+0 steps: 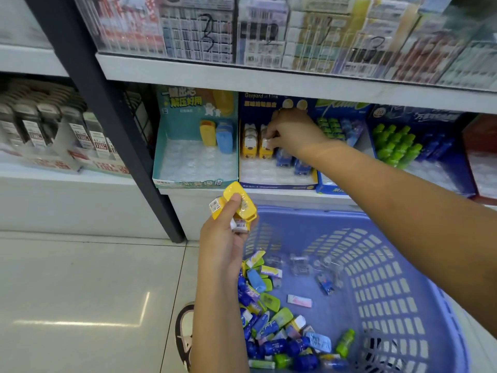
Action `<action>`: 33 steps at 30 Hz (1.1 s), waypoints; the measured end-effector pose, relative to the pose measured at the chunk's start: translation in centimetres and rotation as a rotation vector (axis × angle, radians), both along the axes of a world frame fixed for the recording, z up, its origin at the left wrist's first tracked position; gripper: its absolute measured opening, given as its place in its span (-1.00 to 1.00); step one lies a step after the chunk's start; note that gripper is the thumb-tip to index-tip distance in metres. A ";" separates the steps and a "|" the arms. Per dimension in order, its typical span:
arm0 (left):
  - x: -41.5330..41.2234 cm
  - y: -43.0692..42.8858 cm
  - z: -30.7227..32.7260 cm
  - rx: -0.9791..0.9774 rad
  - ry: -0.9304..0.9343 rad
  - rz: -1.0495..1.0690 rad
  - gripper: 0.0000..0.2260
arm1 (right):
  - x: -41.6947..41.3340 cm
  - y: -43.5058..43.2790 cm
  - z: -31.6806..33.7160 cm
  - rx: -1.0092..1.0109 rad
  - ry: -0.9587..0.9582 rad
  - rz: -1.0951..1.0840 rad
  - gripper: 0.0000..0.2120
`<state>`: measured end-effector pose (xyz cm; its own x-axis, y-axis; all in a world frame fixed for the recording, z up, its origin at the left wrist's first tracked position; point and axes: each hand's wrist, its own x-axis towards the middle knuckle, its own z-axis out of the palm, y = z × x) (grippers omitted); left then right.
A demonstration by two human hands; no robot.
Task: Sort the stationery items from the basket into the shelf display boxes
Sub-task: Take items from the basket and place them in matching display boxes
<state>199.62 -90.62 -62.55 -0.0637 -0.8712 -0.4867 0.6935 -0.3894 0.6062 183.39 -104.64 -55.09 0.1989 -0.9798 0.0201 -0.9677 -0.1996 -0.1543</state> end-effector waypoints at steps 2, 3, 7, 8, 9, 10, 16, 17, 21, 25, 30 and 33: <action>-0.1 0.2 0.2 0.012 0.032 0.007 -0.73 | 0.5 0.8 -0.1 0.015 -0.013 -0.029 -0.74; -0.1 0.3 0.2 0.017 0.054 0.014 -0.74 | 0.8 1.6 -0.2 0.011 -0.029 -0.026 -0.68; 0.0 0.6 0.6 0.009 0.151 0.048 -0.86 | 1.6 7.9 -1.0 -0.002 -0.460 -0.051 -0.78; 0.0 0.7 0.7 -0.008 0.179 0.064 -0.87 | 1.8 9.8 -1.3 0.071 -0.619 -0.094 -0.86; 0.0 0.7 0.8 -0.029 0.205 0.080 -0.88 | 2.2 11.4 -1.6 0.153 -0.746 -0.130 -0.88; 0.0 0.6 1.0 -0.051 0.226 0.089 -0.88 | 2.6 12.8 -2.0 0.209 -0.830 -0.154 -0.83; -0.7 1.0 1.4 -0.125 0.212 0.063 -0.76 | 4.9 15.7 -3.9 0.243 -1.142 -0.269 -0.66; -0.8 1.1 1.5 -0.141 0.195 0.060 -0.71 | 4.9 15.6 -3.9 0.239 -1.133 -0.284 -0.68; -0.4 1.3 2.1 -0.140 0.206 0.078 -0.70 | 4.3 14.4 -3.2 0.237 -1.047 -0.214 -0.68; 0.5 1.1 1.8 -0.078 0.218 0.108 -0.85 | 2.8 11.9 -1.8 0.188 -1.072 -0.161 -0.79; 1.0 1.0 1.5 -0.090 0.184 0.114 -0.84 | 1.6 7.7 -0.8 0.150 -1.096 -0.214 -0.72; 1.1 0.7 1.3 -0.091 0.021 0.113 -0.87 | 1.8 5.7 -0.4 0.213 -1.030 -0.222 -0.67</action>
<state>200.75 -89.90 -61.28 0.0276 -0.9139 -0.4049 0.7426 -0.2525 0.6203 185.21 -98.92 -55.48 0.0010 -0.9951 -0.0986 -0.3637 0.0915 -0.9270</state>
